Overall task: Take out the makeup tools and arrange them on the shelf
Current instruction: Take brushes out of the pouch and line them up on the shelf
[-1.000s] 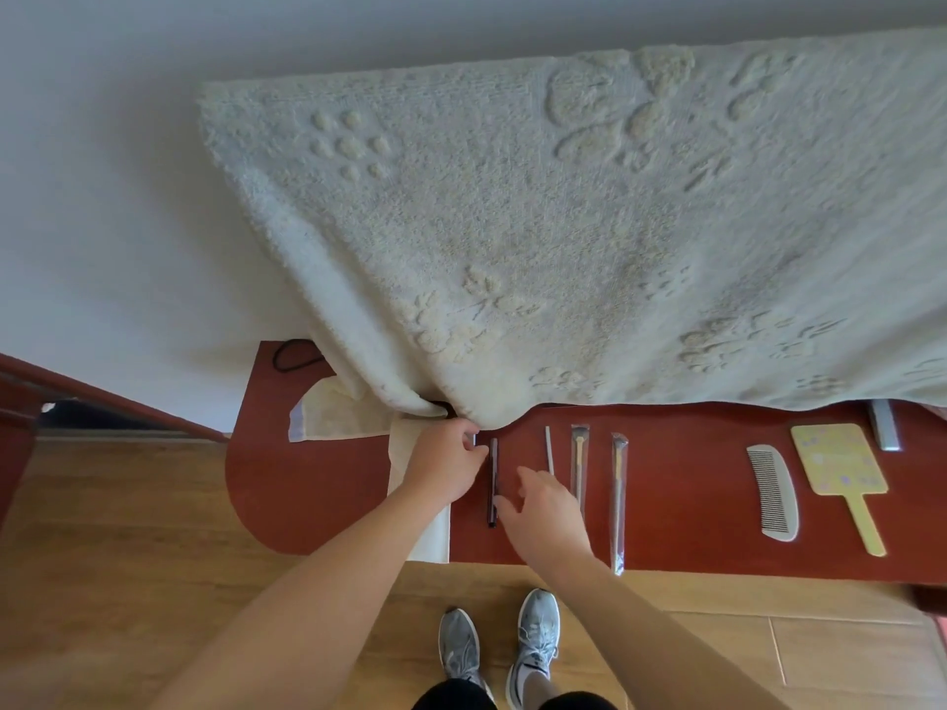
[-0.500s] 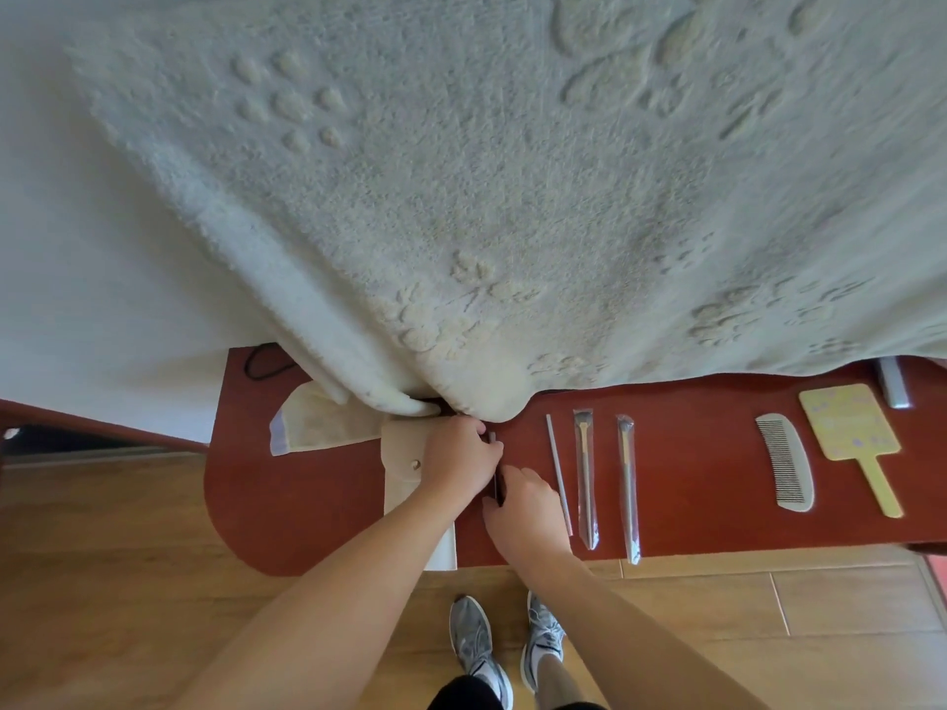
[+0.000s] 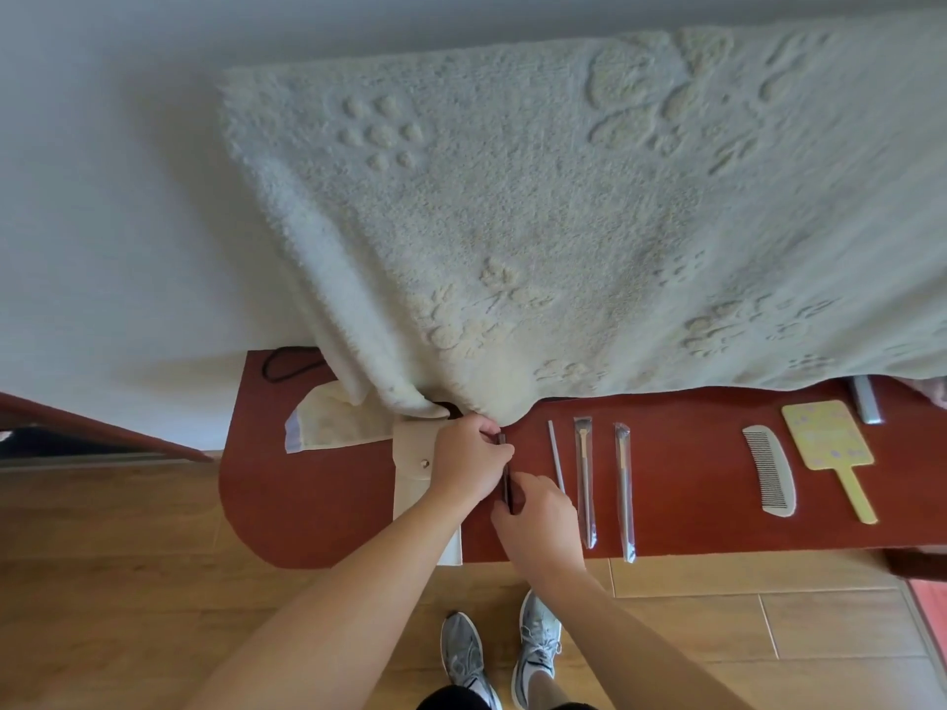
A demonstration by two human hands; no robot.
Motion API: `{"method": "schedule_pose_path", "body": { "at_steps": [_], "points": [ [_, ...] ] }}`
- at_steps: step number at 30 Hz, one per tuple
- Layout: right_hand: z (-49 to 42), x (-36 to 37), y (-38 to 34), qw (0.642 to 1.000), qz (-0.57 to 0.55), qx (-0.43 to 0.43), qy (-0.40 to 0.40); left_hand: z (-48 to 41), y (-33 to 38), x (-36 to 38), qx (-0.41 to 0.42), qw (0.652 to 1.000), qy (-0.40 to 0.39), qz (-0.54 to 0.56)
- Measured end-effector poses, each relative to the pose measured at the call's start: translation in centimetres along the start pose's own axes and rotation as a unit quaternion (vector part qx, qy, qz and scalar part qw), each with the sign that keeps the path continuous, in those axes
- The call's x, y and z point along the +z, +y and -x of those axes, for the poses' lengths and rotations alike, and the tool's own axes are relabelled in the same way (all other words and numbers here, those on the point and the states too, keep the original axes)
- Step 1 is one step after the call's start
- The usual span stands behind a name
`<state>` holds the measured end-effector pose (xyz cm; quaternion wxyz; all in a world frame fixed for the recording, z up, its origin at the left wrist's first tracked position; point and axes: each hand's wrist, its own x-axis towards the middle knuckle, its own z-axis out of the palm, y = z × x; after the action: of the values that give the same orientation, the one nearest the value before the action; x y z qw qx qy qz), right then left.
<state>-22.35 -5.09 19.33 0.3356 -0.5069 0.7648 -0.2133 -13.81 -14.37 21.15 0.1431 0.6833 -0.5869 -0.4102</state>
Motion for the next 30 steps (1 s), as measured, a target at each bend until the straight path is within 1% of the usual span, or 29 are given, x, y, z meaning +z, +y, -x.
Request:
{"method": "schedule_pose_path", "body": {
  "at_steps": [6,13,24,28,30],
  "points": [
    [1.9,-1.5,-1.6,0.999,-0.039,0.003,0.016,2.3,1.1,-1.6,0.039,0.999,0.014,0.032],
    [4.0,-2.7,-2.6,0.999,-0.031,-0.010,0.021,4.2,1.3,-2.2,0.070,0.997,0.035,0.029],
    [4.9,-3.7,-4.0,1.000,0.006,-0.004,0.016,5.2,1.2,-2.8,0.061,0.995,0.059,0.047],
    [4.8,-4.0,-4.4,1.000,0.025,-0.005,0.010,5.5,0.8,-2.7,0.042,0.995,0.064,0.070],
    [5.3,-3.9,-4.4,0.999,0.044,-0.005,-0.008,5.1,0.5,-3.3,0.024,0.992,0.084,0.089]
  ]
}}
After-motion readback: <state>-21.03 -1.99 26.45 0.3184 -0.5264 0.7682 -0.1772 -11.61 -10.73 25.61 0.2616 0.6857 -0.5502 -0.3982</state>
